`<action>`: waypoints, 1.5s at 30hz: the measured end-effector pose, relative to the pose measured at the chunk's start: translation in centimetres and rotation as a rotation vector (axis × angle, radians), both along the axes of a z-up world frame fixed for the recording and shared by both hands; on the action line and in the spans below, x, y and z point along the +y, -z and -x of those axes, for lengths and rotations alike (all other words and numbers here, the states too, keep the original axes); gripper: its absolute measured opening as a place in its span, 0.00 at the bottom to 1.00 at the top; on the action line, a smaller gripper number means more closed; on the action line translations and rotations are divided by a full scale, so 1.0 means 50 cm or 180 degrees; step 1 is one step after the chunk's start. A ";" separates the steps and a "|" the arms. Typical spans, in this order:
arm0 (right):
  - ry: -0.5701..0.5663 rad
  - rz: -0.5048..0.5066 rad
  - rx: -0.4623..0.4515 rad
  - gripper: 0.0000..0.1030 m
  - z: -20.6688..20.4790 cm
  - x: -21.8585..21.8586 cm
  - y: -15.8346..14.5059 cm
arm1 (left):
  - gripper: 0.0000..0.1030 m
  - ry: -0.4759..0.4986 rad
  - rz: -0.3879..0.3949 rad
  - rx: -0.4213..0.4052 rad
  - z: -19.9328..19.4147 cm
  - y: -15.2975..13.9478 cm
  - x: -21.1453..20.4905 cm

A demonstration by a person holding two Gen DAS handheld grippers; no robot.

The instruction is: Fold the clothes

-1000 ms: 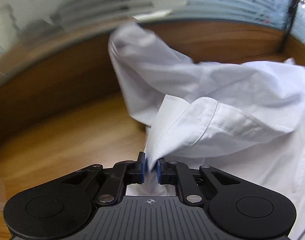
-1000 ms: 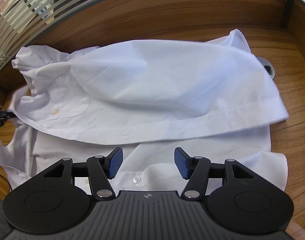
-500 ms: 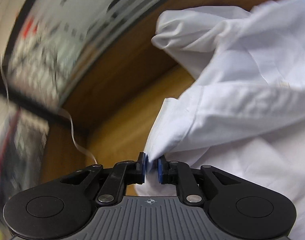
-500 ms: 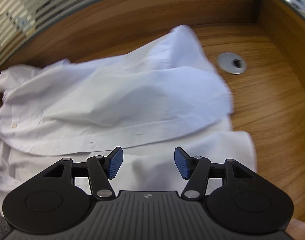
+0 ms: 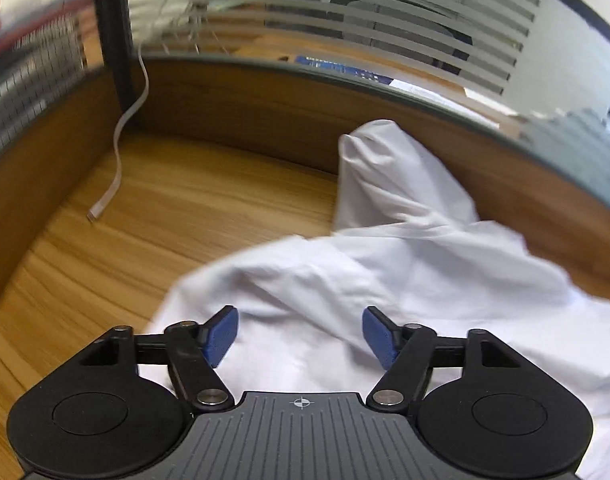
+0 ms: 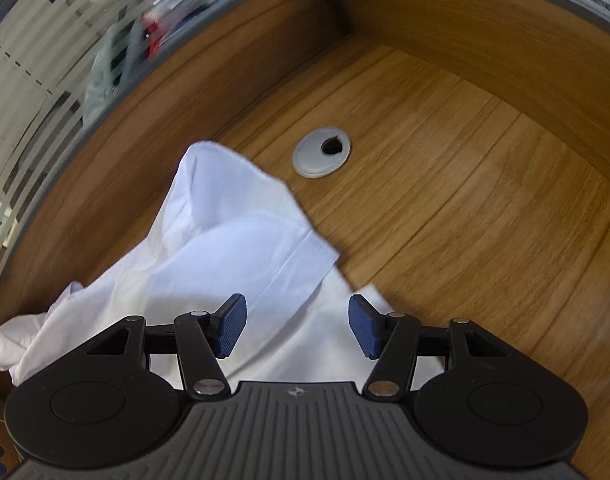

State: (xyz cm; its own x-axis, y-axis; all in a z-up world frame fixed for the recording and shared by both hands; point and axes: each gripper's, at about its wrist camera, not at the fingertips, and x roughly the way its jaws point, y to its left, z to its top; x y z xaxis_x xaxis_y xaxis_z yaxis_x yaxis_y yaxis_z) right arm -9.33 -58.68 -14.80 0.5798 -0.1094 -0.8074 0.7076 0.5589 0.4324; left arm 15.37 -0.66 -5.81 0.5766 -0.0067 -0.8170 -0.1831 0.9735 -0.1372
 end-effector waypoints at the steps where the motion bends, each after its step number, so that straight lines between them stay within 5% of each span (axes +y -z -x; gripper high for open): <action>1: 0.0001 0.0013 0.0000 0.61 -0.004 -0.004 0.000 | 0.77 -0.0051 0.0062 0.0022 -0.002 0.005 -0.012; 6: 0.0034 -0.0006 -0.0011 0.61 -0.001 -0.027 -0.006 | 0.82 -0.0345 0.0184 0.0195 -0.041 0.046 -0.069; 10: -0.0013 0.0027 0.0001 0.61 0.002 -0.046 -0.005 | 0.81 -0.0453 -0.0061 0.0373 -0.078 0.090 -0.110; 15: -0.0703 0.0333 0.0147 0.61 -0.036 -0.053 -0.006 | 0.75 -0.0541 -0.0392 0.0461 -0.091 0.124 -0.124; 19: -0.1401 0.0596 0.0286 0.68 -0.092 -0.049 0.005 | 0.59 -0.0612 -0.0410 0.0486 -0.089 0.136 -0.115; 24: -0.1860 0.0711 0.0290 0.70 -0.151 -0.054 0.026 | 0.26 -0.0562 -0.0281 0.0476 -0.084 0.134 -0.104; 25: -0.1942 0.0686 0.0284 0.67 -0.162 -0.054 0.030 | 0.16 -0.0552 -0.0248 0.0442 -0.083 0.127 -0.103; 27: -0.2065 0.0546 0.0282 0.40 -0.176 -0.053 0.038 | 0.08 -0.0528 -0.0192 0.0353 -0.078 0.112 -0.103; 28: -0.2053 0.0439 0.0233 0.05 -0.177 -0.056 0.037 | 0.04 -0.0516 -0.0163 0.0309 -0.076 0.104 -0.103; 29: -0.2034 0.0332 0.0176 0.01 -0.177 -0.060 0.034 | 0.04 -0.0492 -0.0152 0.0246 -0.073 0.092 -0.104; 36: -0.1508 0.0138 -0.0369 0.01 -0.103 -0.085 -0.103 | 0.04 -0.0368 -0.0061 0.0060 -0.033 -0.012 -0.082; 40: -0.1585 0.0277 -0.0209 0.01 -0.066 -0.070 -0.132 | 0.04 -0.0398 0.0045 0.0293 0.006 -0.020 -0.061; 45: -0.1933 0.0479 0.0173 0.11 -0.068 -0.028 -0.072 | 0.04 -0.0374 0.0029 0.0571 0.054 0.021 -0.064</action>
